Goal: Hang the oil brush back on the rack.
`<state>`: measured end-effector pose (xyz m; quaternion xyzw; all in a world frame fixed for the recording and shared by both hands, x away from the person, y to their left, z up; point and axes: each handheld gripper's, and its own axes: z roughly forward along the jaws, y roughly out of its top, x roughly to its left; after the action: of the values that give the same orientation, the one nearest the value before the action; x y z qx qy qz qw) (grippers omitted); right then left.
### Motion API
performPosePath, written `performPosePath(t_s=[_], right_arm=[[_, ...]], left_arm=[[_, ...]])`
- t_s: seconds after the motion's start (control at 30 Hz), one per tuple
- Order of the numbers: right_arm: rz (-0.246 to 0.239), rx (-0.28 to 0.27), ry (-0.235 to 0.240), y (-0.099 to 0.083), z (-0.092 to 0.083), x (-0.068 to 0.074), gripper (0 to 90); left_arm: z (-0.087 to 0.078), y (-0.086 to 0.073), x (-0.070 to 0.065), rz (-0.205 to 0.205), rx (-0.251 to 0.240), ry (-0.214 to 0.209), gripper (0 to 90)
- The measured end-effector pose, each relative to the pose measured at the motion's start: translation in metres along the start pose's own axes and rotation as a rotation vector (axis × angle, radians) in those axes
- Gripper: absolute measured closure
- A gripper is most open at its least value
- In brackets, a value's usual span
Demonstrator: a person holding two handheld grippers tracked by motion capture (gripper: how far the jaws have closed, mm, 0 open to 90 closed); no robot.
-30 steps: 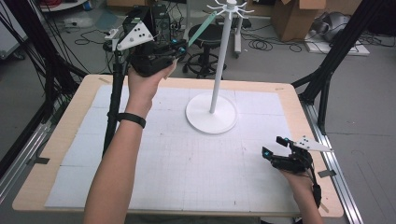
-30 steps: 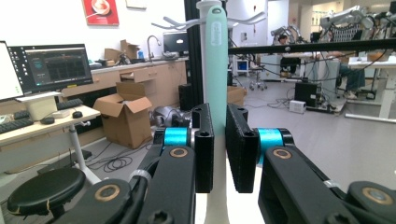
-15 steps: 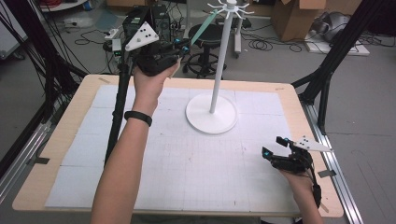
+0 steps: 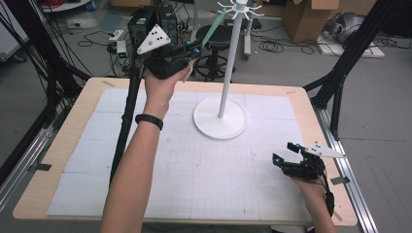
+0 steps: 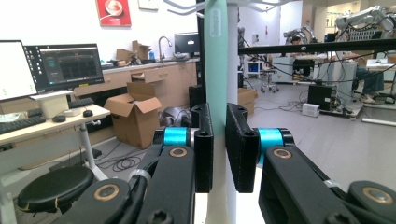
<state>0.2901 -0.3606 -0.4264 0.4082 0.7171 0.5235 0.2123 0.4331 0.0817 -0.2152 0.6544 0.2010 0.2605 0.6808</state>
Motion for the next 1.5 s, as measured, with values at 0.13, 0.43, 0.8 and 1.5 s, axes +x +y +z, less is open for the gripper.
performPosePath(t_s=[0.13, 0.43, 0.8, 1.5], right_arm=[[0.001, 0.001, 0.002, 0.0, 0.0, 0.0, 16.8], [0.0, 0.003, 0.002, 0.0, 0.0, 0.0, 16.9], [-0.003, 0.009, 0.0, 0.0, 0.001, 0.001, 16.9], [-0.006, 0.017, -0.004, 0.0, 0.003, 0.003, 16.9]], left_arm=[[0.004, -0.003, -0.002, -0.013, 0.014, -0.01, 80.7], [0.008, -0.008, -0.002, -0.038, 0.082, -0.006, 61.4], [-0.027, -0.027, 0.001, -0.05, 0.165, 0.023, 28.2], [-0.163, -0.091, -0.001, 0.028, 0.287, 0.081, 16.3]])
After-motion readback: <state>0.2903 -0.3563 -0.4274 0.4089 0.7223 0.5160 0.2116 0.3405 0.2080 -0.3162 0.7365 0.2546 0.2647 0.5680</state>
